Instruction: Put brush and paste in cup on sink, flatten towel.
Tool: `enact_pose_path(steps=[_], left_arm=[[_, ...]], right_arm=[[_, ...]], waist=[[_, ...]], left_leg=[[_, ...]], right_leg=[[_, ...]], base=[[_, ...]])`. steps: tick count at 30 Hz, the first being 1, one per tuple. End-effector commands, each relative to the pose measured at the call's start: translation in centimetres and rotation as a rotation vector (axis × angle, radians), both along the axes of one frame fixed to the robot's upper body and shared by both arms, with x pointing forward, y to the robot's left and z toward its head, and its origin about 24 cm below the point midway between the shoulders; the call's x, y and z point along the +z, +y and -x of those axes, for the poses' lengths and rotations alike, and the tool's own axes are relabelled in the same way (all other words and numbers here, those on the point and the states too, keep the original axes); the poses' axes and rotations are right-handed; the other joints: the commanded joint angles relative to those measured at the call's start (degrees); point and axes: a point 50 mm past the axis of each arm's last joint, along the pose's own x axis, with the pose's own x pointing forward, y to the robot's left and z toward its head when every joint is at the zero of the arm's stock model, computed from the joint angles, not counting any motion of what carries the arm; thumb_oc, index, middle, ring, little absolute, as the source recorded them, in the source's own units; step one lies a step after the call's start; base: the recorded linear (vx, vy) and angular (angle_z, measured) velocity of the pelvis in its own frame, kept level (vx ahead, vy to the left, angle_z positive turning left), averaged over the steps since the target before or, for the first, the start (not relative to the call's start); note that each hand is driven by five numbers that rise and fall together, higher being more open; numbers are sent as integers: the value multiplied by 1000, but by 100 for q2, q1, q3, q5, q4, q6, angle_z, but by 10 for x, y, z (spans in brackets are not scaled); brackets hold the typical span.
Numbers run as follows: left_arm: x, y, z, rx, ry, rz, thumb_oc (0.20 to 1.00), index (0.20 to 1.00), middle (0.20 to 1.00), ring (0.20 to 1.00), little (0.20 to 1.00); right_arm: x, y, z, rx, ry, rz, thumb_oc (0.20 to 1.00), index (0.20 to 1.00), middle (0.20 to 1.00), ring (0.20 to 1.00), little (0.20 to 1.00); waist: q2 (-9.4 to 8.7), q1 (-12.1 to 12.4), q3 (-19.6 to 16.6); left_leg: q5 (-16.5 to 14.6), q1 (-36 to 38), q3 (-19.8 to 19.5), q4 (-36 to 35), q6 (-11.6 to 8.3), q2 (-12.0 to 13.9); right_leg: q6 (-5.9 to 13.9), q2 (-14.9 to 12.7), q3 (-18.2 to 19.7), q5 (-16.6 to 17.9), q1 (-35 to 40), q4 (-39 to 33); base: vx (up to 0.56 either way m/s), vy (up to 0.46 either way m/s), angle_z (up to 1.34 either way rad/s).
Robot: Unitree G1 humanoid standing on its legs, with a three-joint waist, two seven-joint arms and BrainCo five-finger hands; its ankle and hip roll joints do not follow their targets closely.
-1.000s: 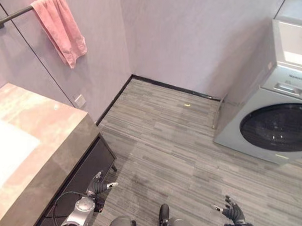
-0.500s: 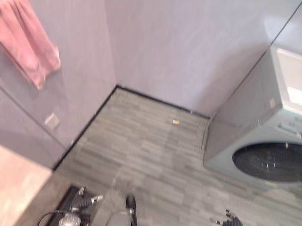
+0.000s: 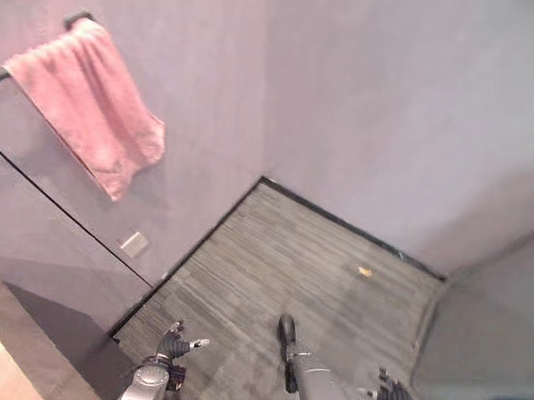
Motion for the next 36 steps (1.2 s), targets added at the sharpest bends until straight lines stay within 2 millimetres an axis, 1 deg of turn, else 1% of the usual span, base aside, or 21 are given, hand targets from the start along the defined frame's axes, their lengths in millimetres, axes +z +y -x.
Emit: enact_pose_path(steps=[1, 2, 3, 5, 7, 8, 9, 11, 14, 16, 20, 23, 24, 25, 26, 27, 28, 29, 30, 32, 36], left_arm=[[21, 17, -30, 19, -123, -33, 1000, 1000, 1000, 1000, 1000], [22, 16, -33, 30, -132, -19, 1000, 1000, 1000, 1000, 1000], [23, 16, -33, 30, -132, -19, 1000, 1000, 1000, 1000, 1000], [26, 17, -39, 38, -149, -24, 1000, 1000, 1000, 1000, 1000], [28, 15, -45, 38, -161, -20, 1000, 1000, 1000, 1000, 1000], [28, 15, -44, 50, -164, -22, 1000, 1000, 1000, 1000, 1000], [28, 15, -44, 50, -164, -22, 1000, 1000, 1000, 1000, 1000], [28, 21, -41, 85, -164, -34, 1000, 1000, 1000, 1000, 1000], [28, 33, -35, 149, -161, -70, 1000, 1000, 1000, 1000, 1000], [28, 38, -32, 163, -158, -84, 1000, 1000, 1000, 1000, 1000], [29, 42, -26, 148, -161, -99, 1000, 1000, 1000, 1000, 1000], [34, 41, -24, 113, -193, -103, 1000, 1000, 1000, 1000, 1000], [36, 40, -25, 95, -204, -104, 1000, 1000, 1000, 1000, 1000], [43, 39, -28, 58, -238, -112, 1000, 1000, 1000, 1000, 1000], [43, 39, -28, 58, -238, -112, 1000, 1000, 1000, 1000, 1000], [45, 36, -28, 31, -248, -108, 1000, 1000, 1000, 1000, 1000], [44, 35, -28, 28, -250, -106, 1000, 1000, 1000, 1000, 1000], [45, 31, -28, 0, -258, -99, 1000, 1000, 1000, 1000, 1000], [45, 31, -28, 0, -257, -99, 1000, 1000, 1000, 1000, 1000], [44, 28, -29, -32, -247, -100, 1000, 1000, 1000, 1000, 1000], [43, 21, -33, -81, -242, -102, 1000, 1000, 1000, 1000, 1000]], right_arm=[[15, -19, -36, 29, -107, 59, 1000, 1000, 1000, 1000, 1000], [16, -23, -36, 19, -109, 67, 1000, 1000, 1000, 1000, 1000], [16, -23, -36, 19, -109, 67, 1000, 1000, 1000, 1000, 1000], [17, -25, -36, 23, -102, 72, 1000, 1000, 1000, 1000, 1000], [14, -24, -32, 25, -85, 72, 1000, 1000, 1000, 1000, 1000], [14, -23, -30, 20, -84, 70, 1000, 1000, 1000, 1000, 1000], [14, -22, -30, 20, -84, 70, 1000, 1000, 1000, 1000, 1000], [14, -19, -33, 26, -100, 61, 1000, 1000, 1000, 1000, 1000], [16, -15, -39, 64, -118, 60, 1000, 1000, 1000, 1000, 1000], [17, -13, -43, 73, -131, 49, 1000, 1000, 1000, 1000, 1000], [19, -8, -49, 57, -161, 23, 1000, 1000, 1000, 1000, 1000], [21, -4, -57, 62, -183, 17, 1000, 1000, 1000, 1000, 1000], [23, -2, -62, 70, -202, 17, 1000, 1000, 1000, 1000, 1000], [29, 5, -76, 71, -260, -5, 1000, 1000, 1000, 1000, 1000], [29, 4, -76, 71, -260, -5, 1000, 1000, 1000, 1000, 1000], [33, 8, -83, 74, -295, -28, 1000, 1000, 1000, 1000, 1000], [34, 12, -87, 85, -312, -40, 1000, 1000, 1000, 1000, 1000], [42, 14, -96, 100, -366, -43, 1000, 1000, 1000, 1000, 1000], [42, 14, -96, 100, -365, -43, 1000, 1000, 1000, 1000, 1000], [48, 12, -104, 116, -401, -37, 1000, 1000, 1000, 1000, 1000], [53, 4, -107, 104, -417, -10, 1000, 1000, 1000, 1000, 1000]], waist=[[195, -62, 194], [90, -27, 259], [100, -33, 258], [3, 0, 319], [-66, -19, 311], [-105, 27, 278], [-112, 23, 262], [-102, 121, 234], [-105, 235, 289], [-103, 243, 271], [-135, 314, 158], [-173, 415, 91], [-121, 421, 107], [-26, 394, 153], [-16, 398, 141], [29, 298, 109], [48, 275, 100], [129, 303, 69], [129, 284, 78], [142, 199, 92], [7, 131, 154]], left_leg=[[1680, -575, 574, 812, -564, -32], [1964, -1039, 735, 1613, -715, 43], [1944, -1061, 729, 1651, -716, 52], [1882, -1387, 1243, 1954, -668, 289], [1669, -1546, 2065, 1445, -518, 794], [1364, -1752, 2436, 773, -424, 894], [1386, -1763, 2437, 752, -421, 883], [1808, -2024, 2308, -93, -543, 1019], [2654, -2218, 2577, -637, -856, 1803], [2681, -2202, 2778, -565, -887, 1885], [2182, -2271, 2646, -106, -685, 1459], [1774, -2155, 2592, -8, -343, 987], [1761, -2085, 2545, -64, -279, 889], [1702, -1935, 2388, -212, -165, 653], [1712, -1948, 2390, -218, -167, 665], [1728, -1804, 2216, -393, -136, 536], [1727, -1654, 2129, -539, -127, 455], [1847, -1447, 2009, -760, -164, 406], [1850, -1428, 1989, -773, -166, 398], [1861, -1263, 1699, -850, -205, 304], [1745, -925, 1315, -899, -237, 98]], right_leg=[[132, 331, -270, -79, 797, -633], [45, 220, -376, -159, 1015, -676], [44, 226, -385, -162, 1009, -671], [-45, 131, -535, -294, 1161, -690], [-40, -9, -768, -457, 1348, -766], [40, -114, -945, -596, 1546, -836], [40, -122, -946, -587, 1528, -841], [105, -114, -986, -705, 1672, -814], [197, -282, -1057, -888, 2022, -731], [241, -349, -1099, -943, 2136, -707], [402, -814, -1084, -907, 2287, -404], [450, -1384, -1028, -39, 2099, 238], [404, -1415, -987, 106, 1957, 498], [347, -1170, -721, 192, 1797, 872], [342, -1157, -719, 208, 1785, 860], [268, -672, -356, -32, 1628, 977], [251, -441, -282, -252, 1537, 926], [193, -97, -502, -633, 1273, 726], [192, -104, -522, -647, 1292, 730], [176, 209, -376, -744, 1075, 407], [225, 389, -422, -420, 977, -456]], base=[[416, -108, 69], [280, -72, 47], [258, -93, 49], [219, -85, 39], [294, 5, 66], [254, 75, 101], [268, 112, 111], [261, 138, 42], [340, 246, -16], [242, 257, 1], [254, 379, 7], [243, 456, 45], [248, 525, 27], [175, 367, 41], [225, 344, 60], [210, 226, 70], [378, 365, 85], [273, 260, 88], [241, 166, 85], [220, 63, 86], [213, 16, 95]])
